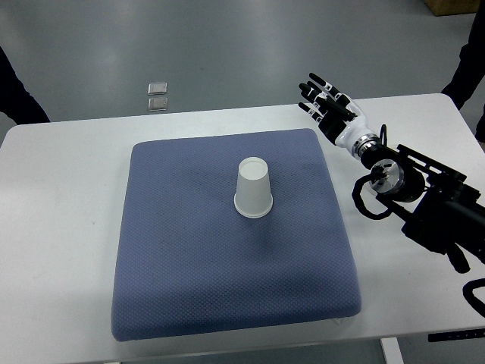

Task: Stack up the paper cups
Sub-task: 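Raise the right hand and move it toward the loose white paper cup, then lower the open right hand down over the loose white paper cup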

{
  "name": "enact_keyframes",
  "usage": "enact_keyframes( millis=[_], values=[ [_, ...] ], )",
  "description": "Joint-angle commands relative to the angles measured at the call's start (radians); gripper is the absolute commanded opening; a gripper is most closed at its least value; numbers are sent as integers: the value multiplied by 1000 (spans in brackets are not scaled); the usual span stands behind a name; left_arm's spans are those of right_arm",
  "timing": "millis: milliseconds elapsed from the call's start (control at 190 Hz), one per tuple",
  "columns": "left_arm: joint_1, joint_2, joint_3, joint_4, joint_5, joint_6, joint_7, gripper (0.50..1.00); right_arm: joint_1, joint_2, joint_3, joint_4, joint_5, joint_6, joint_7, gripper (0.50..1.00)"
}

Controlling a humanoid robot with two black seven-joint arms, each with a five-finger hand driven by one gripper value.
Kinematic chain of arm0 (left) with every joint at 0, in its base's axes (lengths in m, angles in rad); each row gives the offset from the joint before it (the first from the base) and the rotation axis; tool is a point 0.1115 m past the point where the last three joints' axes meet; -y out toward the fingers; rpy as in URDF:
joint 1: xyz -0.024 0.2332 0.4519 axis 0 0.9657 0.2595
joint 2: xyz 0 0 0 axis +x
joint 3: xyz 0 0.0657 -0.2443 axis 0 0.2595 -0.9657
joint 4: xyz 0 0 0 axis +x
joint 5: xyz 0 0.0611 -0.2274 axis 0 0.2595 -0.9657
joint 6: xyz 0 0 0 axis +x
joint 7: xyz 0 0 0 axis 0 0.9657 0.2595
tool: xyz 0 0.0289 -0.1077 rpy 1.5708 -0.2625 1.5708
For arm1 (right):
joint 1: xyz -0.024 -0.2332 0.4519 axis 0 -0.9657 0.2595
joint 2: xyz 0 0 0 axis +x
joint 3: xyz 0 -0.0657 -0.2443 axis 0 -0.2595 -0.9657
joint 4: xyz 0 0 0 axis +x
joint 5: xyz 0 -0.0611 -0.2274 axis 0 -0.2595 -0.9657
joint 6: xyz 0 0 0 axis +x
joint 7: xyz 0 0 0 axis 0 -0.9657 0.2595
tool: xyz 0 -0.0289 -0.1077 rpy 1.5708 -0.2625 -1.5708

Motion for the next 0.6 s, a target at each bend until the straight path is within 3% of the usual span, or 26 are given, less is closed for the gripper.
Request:
enact_keyframes(
  millis=[0, 110, 279, 442, 594],
  values=[
    [0, 0, 0, -3, 1, -1, 0, 1000, 9, -73, 2, 95, -44, -10, 0, 919],
    [0, 0, 0, -6, -1, -1, 0, 1000, 75, -150, -30, 154, -44, -11, -6, 919],
    [0, 0, 0, -5, -1, -1, 0, 1000, 236, -318, -303, 237, -41, 7, -9, 919],
    [0, 0, 0, -6, -1, -1, 0, 1000, 432, -469, -598, 315, -49, 102, -38, 919],
    [0, 0, 1, -10, 1, -3, 0, 1000, 631, -524, -872, 346, -123, 162, -66, 919]
  ],
)
